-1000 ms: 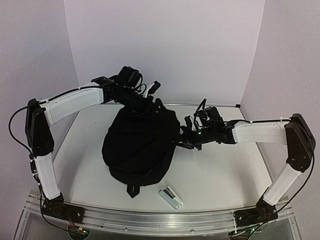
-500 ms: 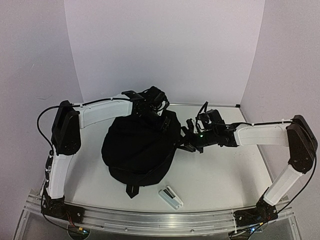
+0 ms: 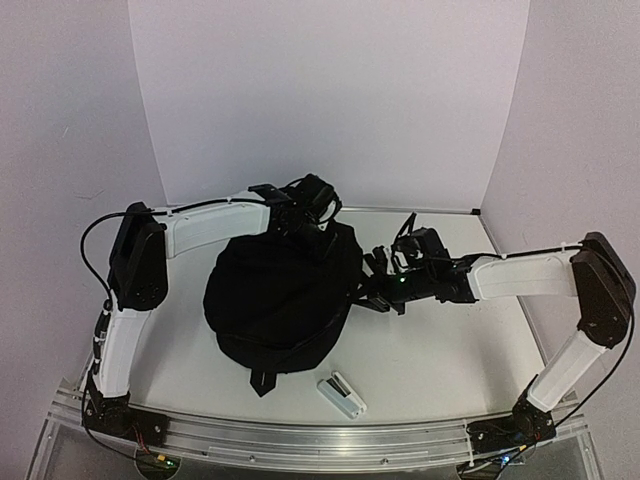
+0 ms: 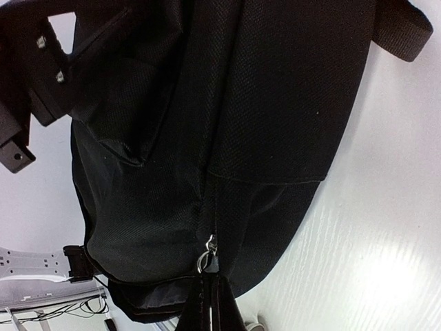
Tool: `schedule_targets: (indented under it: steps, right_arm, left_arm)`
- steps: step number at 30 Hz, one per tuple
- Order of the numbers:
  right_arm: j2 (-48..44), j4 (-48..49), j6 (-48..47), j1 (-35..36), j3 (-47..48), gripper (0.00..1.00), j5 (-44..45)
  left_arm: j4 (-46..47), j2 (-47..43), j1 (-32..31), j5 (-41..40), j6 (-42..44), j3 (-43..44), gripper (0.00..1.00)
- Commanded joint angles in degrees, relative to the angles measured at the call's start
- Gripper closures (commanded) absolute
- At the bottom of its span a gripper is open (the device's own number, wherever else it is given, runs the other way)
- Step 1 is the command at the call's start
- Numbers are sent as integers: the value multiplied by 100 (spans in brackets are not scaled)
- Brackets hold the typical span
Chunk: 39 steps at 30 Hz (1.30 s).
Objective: Pack the student bag
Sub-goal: Zip the student bag at the center of the board.
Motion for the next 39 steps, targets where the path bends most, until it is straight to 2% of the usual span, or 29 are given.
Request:
schedule_targets:
  steps: [1,5,13,16,19,23,27,29,31,36,39]
  right_arm:
    - [-135,215,199,346,-9,100,-57]
    - [-47,250,362,687,41,100,101]
    - [92,400,765,1132,36,100,384]
    - [26,414,857,1134,-34,100,560]
    - [11,434,884,1130,-15,100,588]
    - [61,464,886,1134,-1,100,564]
    - [138,511,894,1134,8,100,508]
    - [144,540,916,1134,1,100,492]
    - [96,564,943,1134,-28,100,504]
    - [29,597,997,1136,-105,100,518]
    - [21,606,1021,1149,-136,100,525]
  left_arm:
    - [361,65,19,-75,-69,216,100]
    - [485,81,106,-42,-163,214,100]
    - [756,17,283,532,-371,56,99]
    - [806,-159,289,771,-330,-20,82]
    - [950,-432,287,1257,-190,-257,69]
    - [768,-485,214,1311,-34,-258,38]
    - [298,-74,119,682,241,187,29]
    - [99,220,77,177,359,441,29]
    - [-22,387,50,-314,402,655,33]
    - [138,482,50,-519,442,614,62]
    - [303,507,50,-442,428,572,75]
